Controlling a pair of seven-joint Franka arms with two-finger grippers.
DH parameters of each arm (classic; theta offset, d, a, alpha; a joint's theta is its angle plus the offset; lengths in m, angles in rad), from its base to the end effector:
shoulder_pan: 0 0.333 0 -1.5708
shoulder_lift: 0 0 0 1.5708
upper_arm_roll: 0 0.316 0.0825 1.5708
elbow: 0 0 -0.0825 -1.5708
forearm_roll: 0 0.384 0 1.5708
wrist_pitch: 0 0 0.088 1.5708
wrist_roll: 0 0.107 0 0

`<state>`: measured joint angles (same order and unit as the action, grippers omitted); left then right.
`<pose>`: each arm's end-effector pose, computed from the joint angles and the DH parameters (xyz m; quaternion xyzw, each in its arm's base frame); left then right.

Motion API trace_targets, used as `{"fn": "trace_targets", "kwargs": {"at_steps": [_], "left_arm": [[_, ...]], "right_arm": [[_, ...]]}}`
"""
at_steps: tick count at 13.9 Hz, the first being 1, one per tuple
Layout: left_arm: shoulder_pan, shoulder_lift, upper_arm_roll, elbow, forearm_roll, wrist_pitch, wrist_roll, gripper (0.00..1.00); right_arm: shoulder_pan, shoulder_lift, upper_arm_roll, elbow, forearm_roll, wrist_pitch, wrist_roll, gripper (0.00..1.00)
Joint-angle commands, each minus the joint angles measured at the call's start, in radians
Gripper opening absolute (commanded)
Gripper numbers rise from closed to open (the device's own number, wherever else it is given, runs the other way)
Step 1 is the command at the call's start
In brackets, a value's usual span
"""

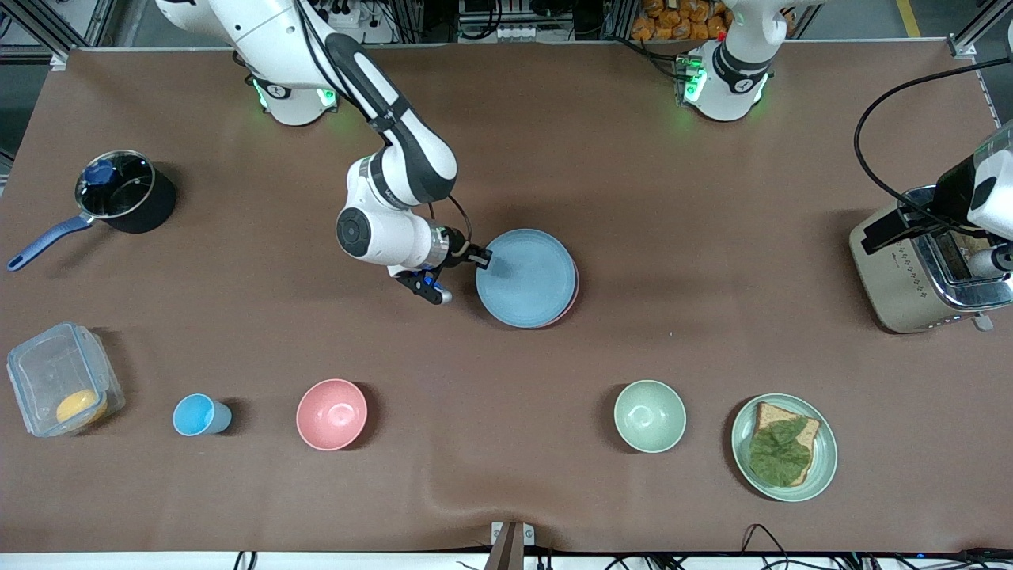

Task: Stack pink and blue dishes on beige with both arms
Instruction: 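Open the right gripper and release the blue plate on the stack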

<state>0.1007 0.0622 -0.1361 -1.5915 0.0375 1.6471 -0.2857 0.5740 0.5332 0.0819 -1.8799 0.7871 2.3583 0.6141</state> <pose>0.5785 -0.0144 0.5865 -0.9922 -0.1235 0.0007 0.0148 0.4984 0.3920 0.2239 -0.9217 0.2643 0.1908 0.2104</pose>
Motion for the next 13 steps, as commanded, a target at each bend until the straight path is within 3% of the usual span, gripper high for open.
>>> {"fn": "trace_targets", "kwargs": {"at_steps": [1,5,9,13], "left_arm": [[0.007,-0.019,0.0,-0.005,-0.022,-0.01,0.026,1.0],[0.005,-0.025,0.0,-0.002,-0.022,-0.026,0.03,1.0],[0.001,-0.036,-0.02,0.002,-0.019,-0.049,0.036,1.0],[0.0,-0.041,-0.049,0.004,-0.019,-0.05,0.045,1.0]], "right_arm": [[0.026,-0.002,-0.011,-0.004,0.021,0.019,0.006,0.99],[0.0,-0.074,-0.05,-0.005,0.005,-0.039,-0.005,1.0],[-0.011,-0.157,-0.197,0.016,-0.228,-0.291,-0.045,1.0],[-0.042,-0.225,-0.333,0.008,-0.348,-0.471,-0.287,1.0]]}}
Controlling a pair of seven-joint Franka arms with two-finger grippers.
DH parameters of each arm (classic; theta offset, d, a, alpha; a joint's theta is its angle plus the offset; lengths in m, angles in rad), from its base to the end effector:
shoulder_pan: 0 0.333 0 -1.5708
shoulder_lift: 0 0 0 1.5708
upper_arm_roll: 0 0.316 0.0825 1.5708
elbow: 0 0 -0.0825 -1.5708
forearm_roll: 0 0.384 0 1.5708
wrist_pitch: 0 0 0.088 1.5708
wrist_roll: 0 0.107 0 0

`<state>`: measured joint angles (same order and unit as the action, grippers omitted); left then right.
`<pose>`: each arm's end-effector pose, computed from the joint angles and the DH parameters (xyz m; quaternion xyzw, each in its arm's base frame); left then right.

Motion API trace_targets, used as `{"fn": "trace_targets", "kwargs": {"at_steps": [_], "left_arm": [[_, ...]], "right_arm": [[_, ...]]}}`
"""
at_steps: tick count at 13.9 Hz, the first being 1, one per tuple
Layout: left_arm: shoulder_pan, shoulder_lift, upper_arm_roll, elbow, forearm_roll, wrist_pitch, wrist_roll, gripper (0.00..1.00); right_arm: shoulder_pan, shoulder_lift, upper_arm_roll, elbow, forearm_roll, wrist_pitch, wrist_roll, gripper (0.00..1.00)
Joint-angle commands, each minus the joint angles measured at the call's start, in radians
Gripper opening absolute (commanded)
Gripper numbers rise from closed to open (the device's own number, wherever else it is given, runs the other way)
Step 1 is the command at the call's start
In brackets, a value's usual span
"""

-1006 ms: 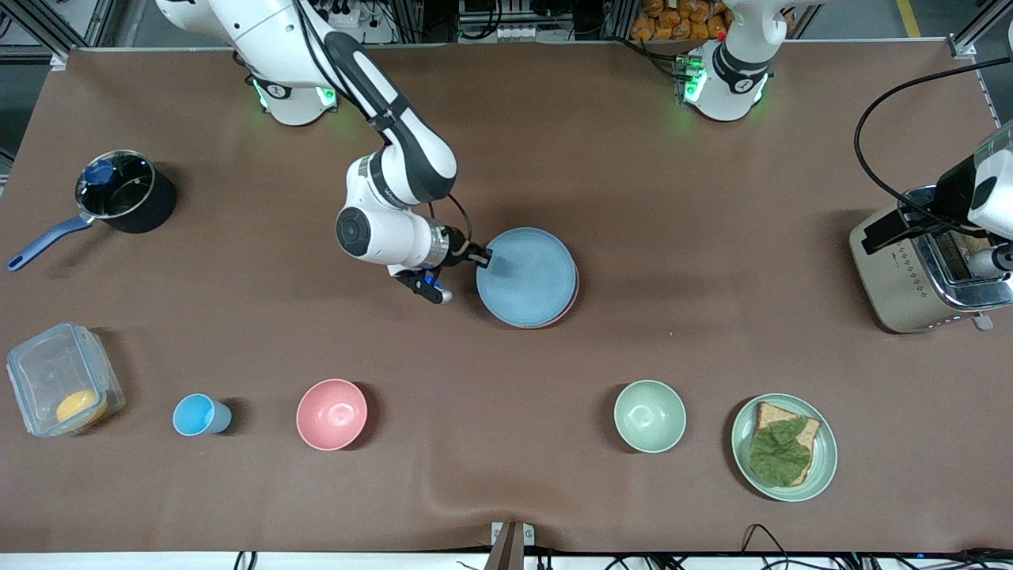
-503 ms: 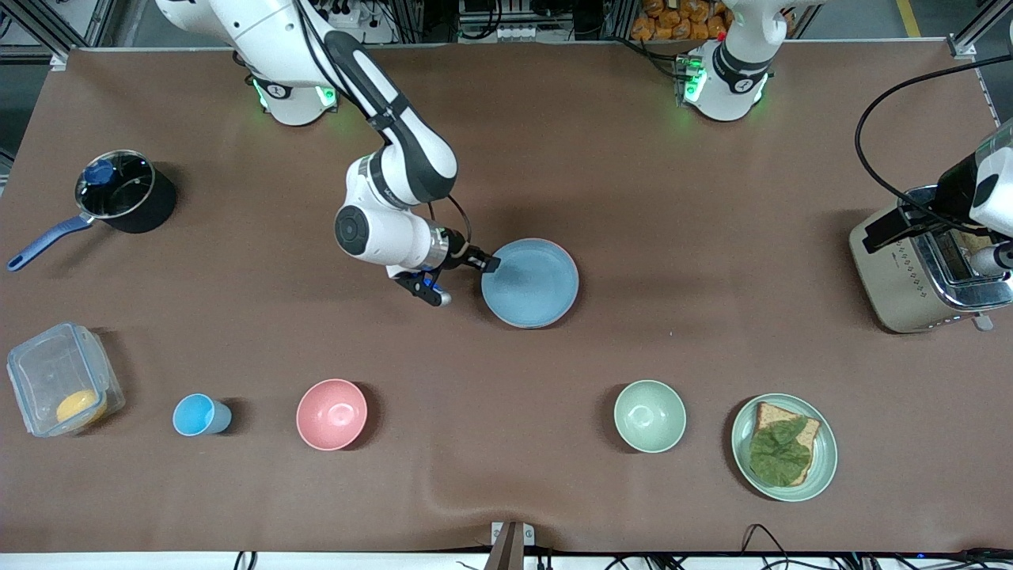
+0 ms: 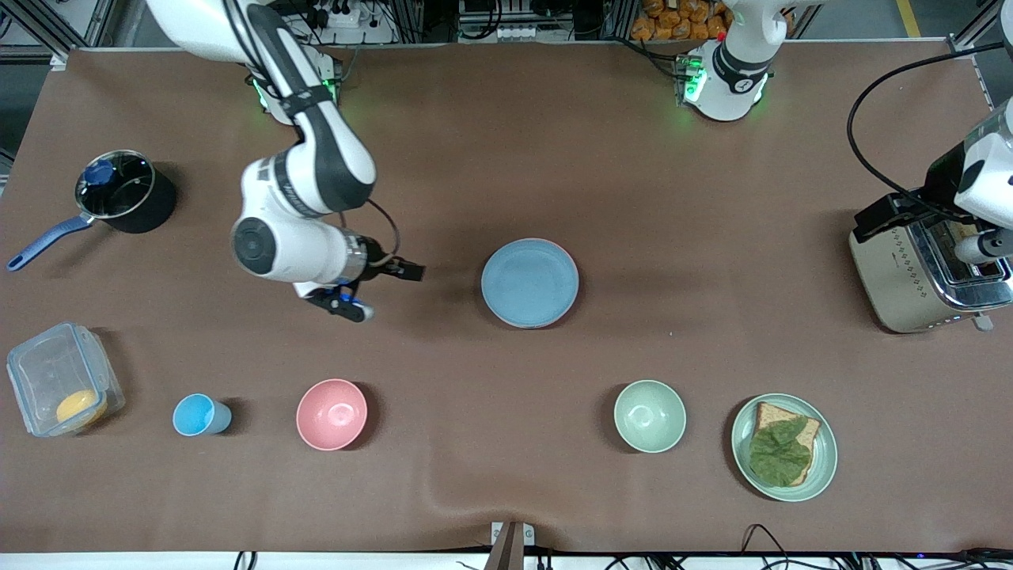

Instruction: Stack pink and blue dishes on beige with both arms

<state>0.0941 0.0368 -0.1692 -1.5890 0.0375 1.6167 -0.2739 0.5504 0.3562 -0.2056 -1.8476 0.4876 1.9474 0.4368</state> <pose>0.5677 -0.0371 0.5996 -0.9950 -0.0983 0.0015 0.0161 0.5594 0.2417 0.3222 -0.9643 0.1587 0.1760 0.1184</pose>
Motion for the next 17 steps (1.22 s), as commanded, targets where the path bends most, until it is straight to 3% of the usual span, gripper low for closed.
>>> {"fn": "trace_targets", "kwargs": {"at_steps": [1,5,11,14,17], "left_arm": [[0.007,-0.017,-0.018,0.0,-0.019,-0.02,0.048,1.0],[0.006,-0.018,-0.019,0.0,-0.019,-0.031,0.059,1.0],[0.006,-0.05,-0.019,0.001,-0.022,-0.031,0.081,1.0],[0.003,-0.052,-0.021,0.006,-0.024,-0.031,0.081,1.0],[0.006,-0.052,-0.023,0.006,-0.024,-0.032,0.082,1.0]], "right_arm": [[-0.026,-0.066,-0.085,-0.024,-0.063,-0.1,-0.18,1.0],[-0.027,-0.184,-0.231,-0.021,-0.141,-0.22,-0.361,1.0],[-0.011,-0.394,-0.219,0.031,-0.441,-0.263,-0.406,1.0],[-0.024,-0.388,-0.23,0.16,-0.465,-0.37,-0.556,1.0],[-0.024,-0.384,-0.233,0.234,-0.466,-0.401,-0.586,1.0]]}}
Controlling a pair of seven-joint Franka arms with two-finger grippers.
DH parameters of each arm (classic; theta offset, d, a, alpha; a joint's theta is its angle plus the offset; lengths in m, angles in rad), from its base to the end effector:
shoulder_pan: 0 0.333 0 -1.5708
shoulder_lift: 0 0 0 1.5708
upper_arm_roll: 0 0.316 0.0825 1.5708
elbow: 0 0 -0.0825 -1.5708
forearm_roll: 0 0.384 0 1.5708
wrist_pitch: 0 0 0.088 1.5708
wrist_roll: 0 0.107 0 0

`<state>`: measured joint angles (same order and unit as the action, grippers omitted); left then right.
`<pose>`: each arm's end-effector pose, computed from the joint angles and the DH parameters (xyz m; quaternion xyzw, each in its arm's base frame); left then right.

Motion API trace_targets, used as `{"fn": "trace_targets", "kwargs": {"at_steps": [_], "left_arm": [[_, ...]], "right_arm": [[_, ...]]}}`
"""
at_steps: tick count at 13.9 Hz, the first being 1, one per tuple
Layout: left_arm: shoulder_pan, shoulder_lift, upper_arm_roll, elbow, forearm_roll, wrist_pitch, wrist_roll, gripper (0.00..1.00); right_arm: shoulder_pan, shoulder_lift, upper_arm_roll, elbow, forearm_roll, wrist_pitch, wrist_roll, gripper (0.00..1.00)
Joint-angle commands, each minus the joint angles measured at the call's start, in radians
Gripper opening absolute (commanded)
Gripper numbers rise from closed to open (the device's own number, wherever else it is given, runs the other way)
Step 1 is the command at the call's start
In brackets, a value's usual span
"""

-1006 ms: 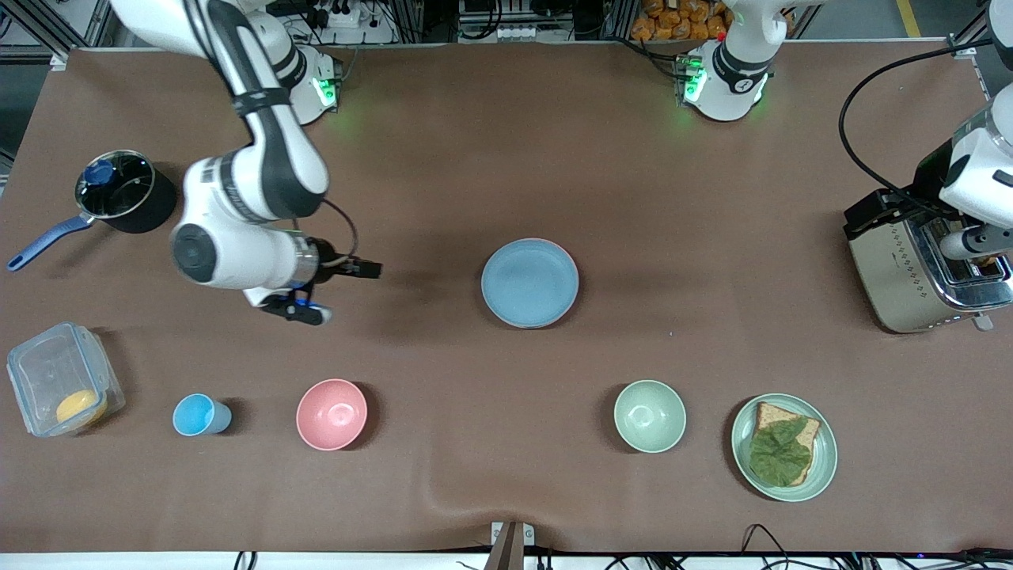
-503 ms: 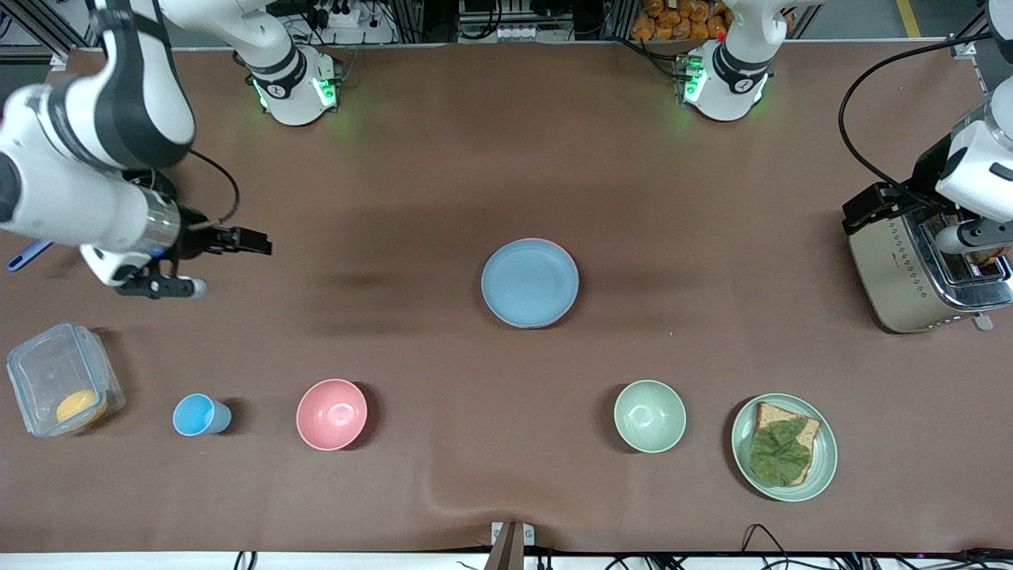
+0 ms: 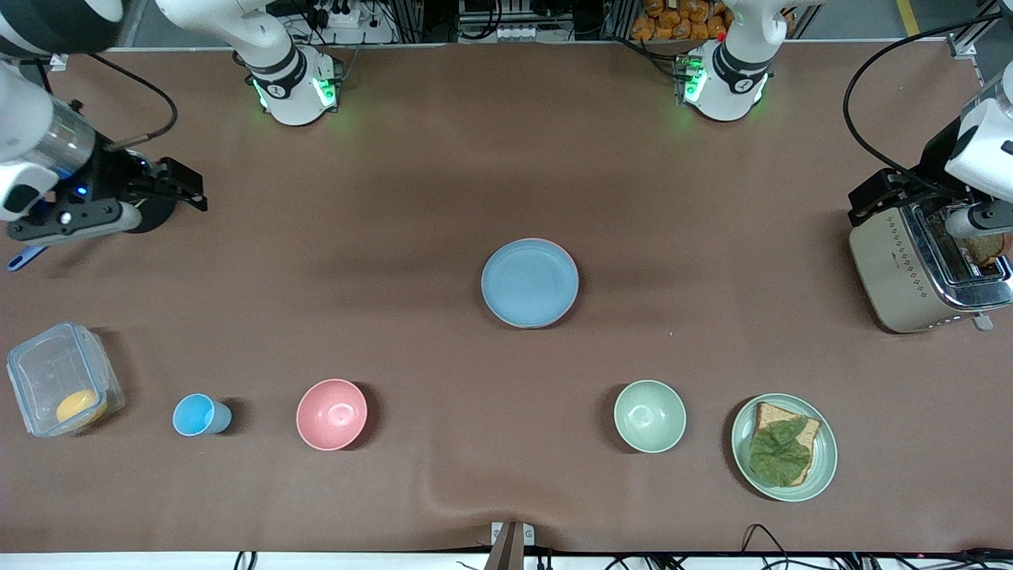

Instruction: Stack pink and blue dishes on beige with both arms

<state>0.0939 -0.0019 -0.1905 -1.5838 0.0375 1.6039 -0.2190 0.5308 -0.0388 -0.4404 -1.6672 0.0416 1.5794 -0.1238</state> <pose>0.5549 -0.0500 0.6224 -0.9979 -0.0607 -0.0138 0.0170 0.5397 0.0491 0.5992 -0.9935 -0.1065 0.0259 0.0295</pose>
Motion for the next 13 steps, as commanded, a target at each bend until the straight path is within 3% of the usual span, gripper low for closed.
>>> {"fn": "trace_targets", "kwargs": {"at_steps": [1,6,9,13], "left_arm": [[0.006,-0.013,-0.001,0.002,-0.024,-0.019,0.029,1.0],[0.003,-0.01,0.0,0.015,-0.025,-0.019,0.03,1.0],[0.003,-0.01,0.0,0.016,-0.025,-0.019,0.041,1.0],[0.006,-0.001,0.002,0.04,-0.068,-0.036,0.038,1.0]], "right_arm": [[-0.005,0.014,0.002,0.081,-0.02,-0.047,-0.022,1.0],[-0.044,0.02,0.031,0.104,-0.014,-0.053,-0.016,1.0],[-0.28,0.02,0.277,0.106,-0.019,-0.052,-0.014,1.0],[-0.441,0.016,0.425,0.104,-0.014,-0.056,-0.014,1.0]]}}
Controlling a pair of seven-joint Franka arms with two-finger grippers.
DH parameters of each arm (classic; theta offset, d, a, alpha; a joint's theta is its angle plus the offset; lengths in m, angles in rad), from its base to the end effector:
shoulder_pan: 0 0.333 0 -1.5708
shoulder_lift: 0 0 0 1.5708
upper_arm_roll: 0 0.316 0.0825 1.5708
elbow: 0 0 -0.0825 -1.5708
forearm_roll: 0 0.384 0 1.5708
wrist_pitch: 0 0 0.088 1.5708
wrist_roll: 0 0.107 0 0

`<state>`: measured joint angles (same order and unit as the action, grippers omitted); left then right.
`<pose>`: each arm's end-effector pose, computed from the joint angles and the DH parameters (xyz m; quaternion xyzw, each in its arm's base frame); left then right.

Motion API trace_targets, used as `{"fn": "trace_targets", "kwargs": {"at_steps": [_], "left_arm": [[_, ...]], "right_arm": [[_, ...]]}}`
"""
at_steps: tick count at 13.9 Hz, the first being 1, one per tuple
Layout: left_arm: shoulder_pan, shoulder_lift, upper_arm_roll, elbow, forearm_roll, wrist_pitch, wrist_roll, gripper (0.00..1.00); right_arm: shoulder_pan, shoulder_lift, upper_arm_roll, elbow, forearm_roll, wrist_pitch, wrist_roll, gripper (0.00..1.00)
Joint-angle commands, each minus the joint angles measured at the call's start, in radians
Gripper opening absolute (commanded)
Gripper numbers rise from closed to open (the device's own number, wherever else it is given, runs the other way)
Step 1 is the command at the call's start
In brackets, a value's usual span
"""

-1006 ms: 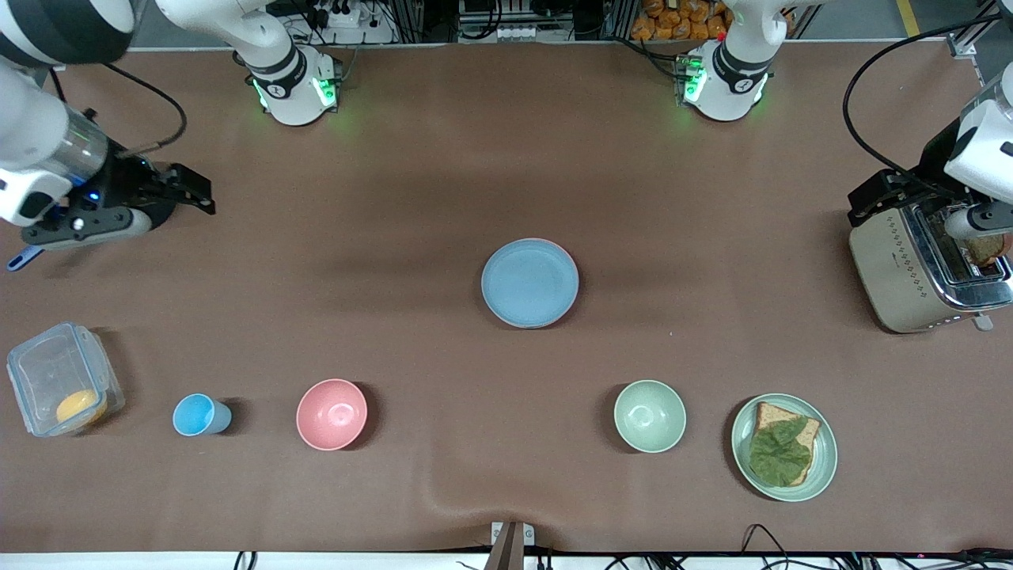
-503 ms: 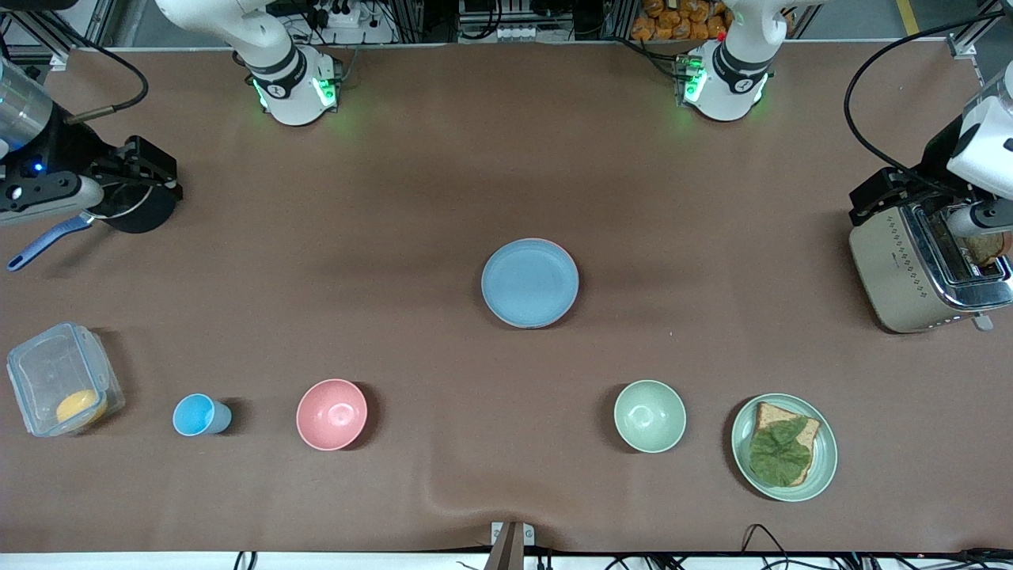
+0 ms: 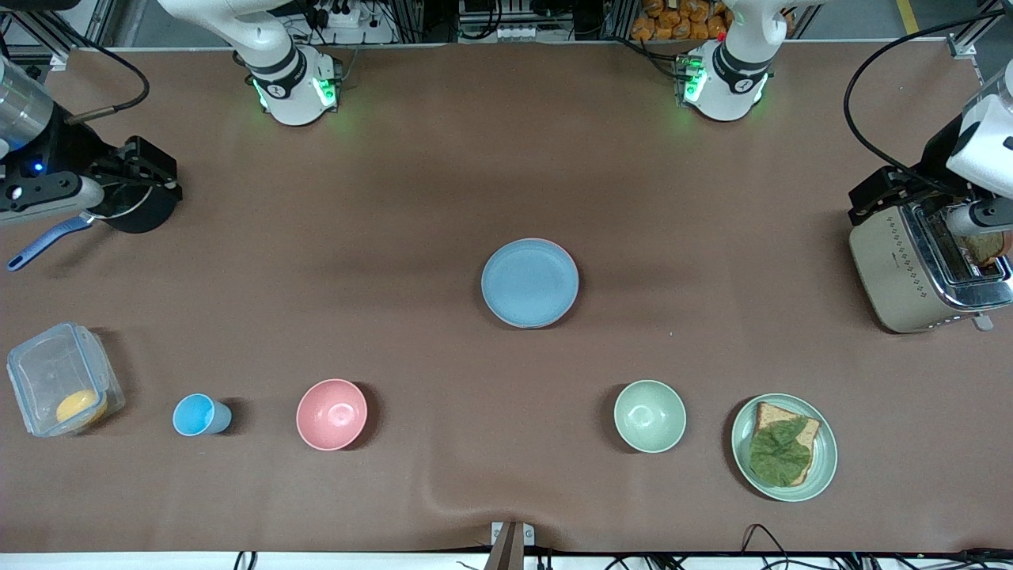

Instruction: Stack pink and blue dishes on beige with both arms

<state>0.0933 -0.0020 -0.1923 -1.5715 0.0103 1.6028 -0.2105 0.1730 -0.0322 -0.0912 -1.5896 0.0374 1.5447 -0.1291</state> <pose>0.5547 -0.0541 0.6281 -0.9983 -0.0556 -0.0173 0.0027 0.5397 0.0475 0.6310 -0.9942 -0.1056 0.0059 0.0203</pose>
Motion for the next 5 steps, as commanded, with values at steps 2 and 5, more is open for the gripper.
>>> {"fn": "trace_targets", "kwargs": {"at_steps": [2,5], "left_arm": [[0.002,0.0,0.005,0.036,-0.039,-0.041,0.029,1.0],[0.003,0.002,0.004,0.034,-0.035,-0.041,0.031,1.0]], "right_arm": [[-0.084,0.009,0.079,0.026,-0.014,-0.025,-0.009,1.0],[-0.087,0.012,0.079,0.026,-0.016,-0.025,-0.009,1.0]]}}
